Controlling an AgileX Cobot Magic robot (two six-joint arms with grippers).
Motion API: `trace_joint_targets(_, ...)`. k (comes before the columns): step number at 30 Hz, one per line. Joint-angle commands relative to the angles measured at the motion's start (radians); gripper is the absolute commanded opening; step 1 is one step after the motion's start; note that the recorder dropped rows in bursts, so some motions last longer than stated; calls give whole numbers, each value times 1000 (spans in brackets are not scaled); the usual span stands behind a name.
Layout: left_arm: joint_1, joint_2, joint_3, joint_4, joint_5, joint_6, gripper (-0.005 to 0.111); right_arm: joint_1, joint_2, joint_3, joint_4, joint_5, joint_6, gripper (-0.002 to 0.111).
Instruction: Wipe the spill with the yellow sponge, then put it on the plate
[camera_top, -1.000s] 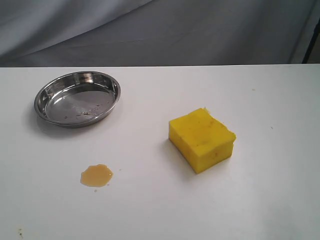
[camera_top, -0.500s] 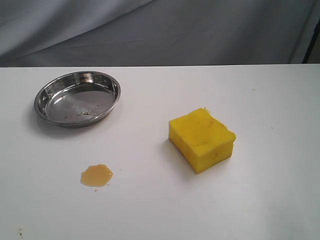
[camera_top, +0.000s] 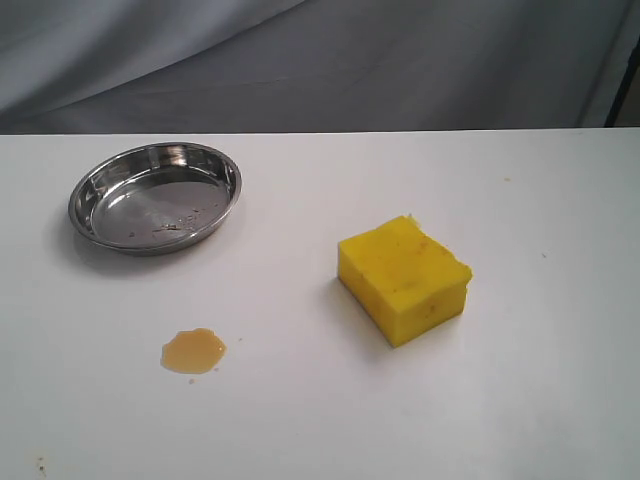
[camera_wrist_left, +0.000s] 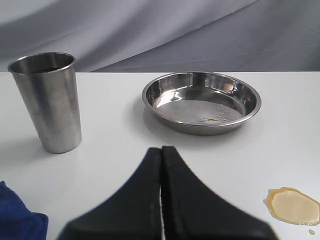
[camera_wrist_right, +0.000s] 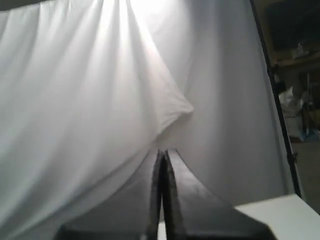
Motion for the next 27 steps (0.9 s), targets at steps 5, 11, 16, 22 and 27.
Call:
trace_joint_targets(5, -6, 4, 4, -2, -10, -3, 0, 3, 346, -349, 276, 588, -447, 0)
trace_joint_targets(11, -6, 4, 4, -2, -10, -3, 0, 3, 633, -449, 523, 812, -672, 0)
trace_joint_targets(16, -6, 4, 4, -2, -10, -3, 0, 5, 835, -453, 553, 851, -724, 0)
trace_joint_targets(22, -6, 4, 4, -2, -10, -3, 0, 131, 987, -453, 553, 785, -751, 0)
trace_joint_targets(27, -6, 4, 4, -2, -10, -2, 0, 333, 1066, -453, 505, 561, -751, 0)
